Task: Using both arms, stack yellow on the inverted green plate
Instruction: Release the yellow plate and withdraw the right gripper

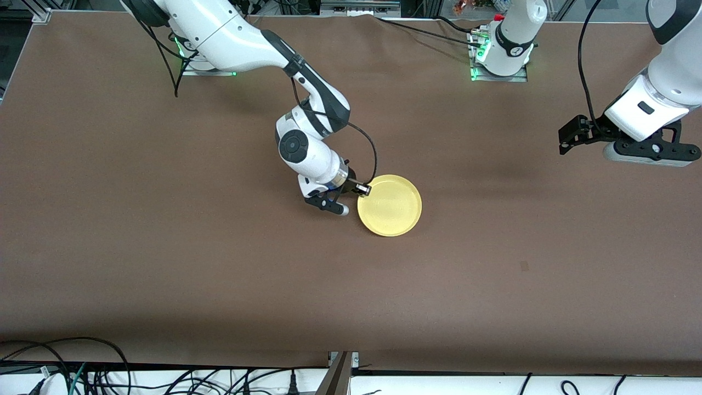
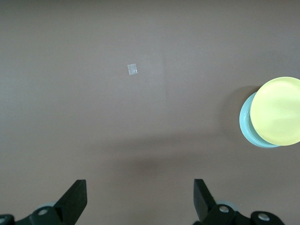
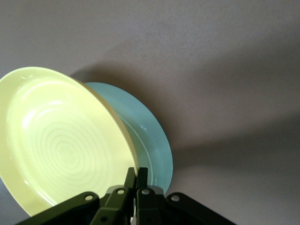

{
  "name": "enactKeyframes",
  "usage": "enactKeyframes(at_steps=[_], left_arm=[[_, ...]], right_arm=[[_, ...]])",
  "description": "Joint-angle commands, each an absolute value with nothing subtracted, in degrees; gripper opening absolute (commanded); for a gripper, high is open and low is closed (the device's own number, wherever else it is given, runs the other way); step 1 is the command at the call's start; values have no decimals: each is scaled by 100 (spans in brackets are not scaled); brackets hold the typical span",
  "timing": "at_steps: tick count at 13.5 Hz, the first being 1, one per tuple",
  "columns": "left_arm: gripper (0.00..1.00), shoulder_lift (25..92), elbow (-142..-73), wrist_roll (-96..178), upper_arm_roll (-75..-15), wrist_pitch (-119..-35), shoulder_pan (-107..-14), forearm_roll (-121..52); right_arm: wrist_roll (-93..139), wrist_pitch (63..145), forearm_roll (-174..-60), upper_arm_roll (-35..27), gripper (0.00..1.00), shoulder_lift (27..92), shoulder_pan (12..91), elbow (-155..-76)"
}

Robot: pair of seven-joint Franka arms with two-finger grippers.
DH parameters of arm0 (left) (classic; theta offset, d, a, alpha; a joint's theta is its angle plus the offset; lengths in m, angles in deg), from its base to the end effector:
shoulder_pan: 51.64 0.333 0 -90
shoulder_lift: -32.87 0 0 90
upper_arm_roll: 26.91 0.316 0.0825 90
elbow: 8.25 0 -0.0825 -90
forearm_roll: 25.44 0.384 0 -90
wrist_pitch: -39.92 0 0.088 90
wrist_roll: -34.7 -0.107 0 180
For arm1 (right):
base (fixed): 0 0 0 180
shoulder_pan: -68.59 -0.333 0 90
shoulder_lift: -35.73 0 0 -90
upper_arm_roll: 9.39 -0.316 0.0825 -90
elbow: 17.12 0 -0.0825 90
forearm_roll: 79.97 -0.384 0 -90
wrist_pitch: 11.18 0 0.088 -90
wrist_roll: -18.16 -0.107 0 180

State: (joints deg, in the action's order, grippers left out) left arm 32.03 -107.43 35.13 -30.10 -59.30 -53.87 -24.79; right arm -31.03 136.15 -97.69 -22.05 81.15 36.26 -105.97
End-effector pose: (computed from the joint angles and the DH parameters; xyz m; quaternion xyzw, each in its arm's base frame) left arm 0.5570 -0.0520 0.5705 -0.9990 0.0444 -0.0080 0.0056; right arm 0.5365 0.4900 0.2118 -0.9592 0.1942 0.0474 0.2001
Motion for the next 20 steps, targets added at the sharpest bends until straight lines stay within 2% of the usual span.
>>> enactKeyframes(at_steps=[1,3,4,5,8,13,18,20], left_arm=[[100,3278,-10546,3400,-3042,-5790,-5358,-2325],[100,3287,-10555,3409,-3042,-5790,-5358,-2325],[100,3287,-10555,3409,-3042,-5790,-5358,-2325],[100,3287,-10555,3409,-3042,-5790,-5358,-2325],[100,3278,-10555,3418,-3042,-5781,-5367,-2325],[100,3278,-10555,3400,-3042,-5624,-5358,-2325],[100,3269,-10555,3391,-3042,-5614,-5358,-2325],[100,3269,-10555,3391,-3042,-5623,-5358,-2316]], right_arm=[[-3185,13621,-9684,-2064,0,8231,3423,-10493],[-3176,13612,-9684,-2064,0,8257,3388,-10493],[-3185,13612,-9684,-2055,40,8284,3388,-10501],[-3176,13612,-9675,-2055,99,8284,3388,-10501],[-3088,13307,-9535,-1897,100,8013,3475,-10379],[-2301,10769,-9131,-1783,100,7582,4440,-9474],[80,8642,-8701,-1511,100,6914,5680,-9394],[872,8174,-8568,-1257,100,6694,5979,-9385]])
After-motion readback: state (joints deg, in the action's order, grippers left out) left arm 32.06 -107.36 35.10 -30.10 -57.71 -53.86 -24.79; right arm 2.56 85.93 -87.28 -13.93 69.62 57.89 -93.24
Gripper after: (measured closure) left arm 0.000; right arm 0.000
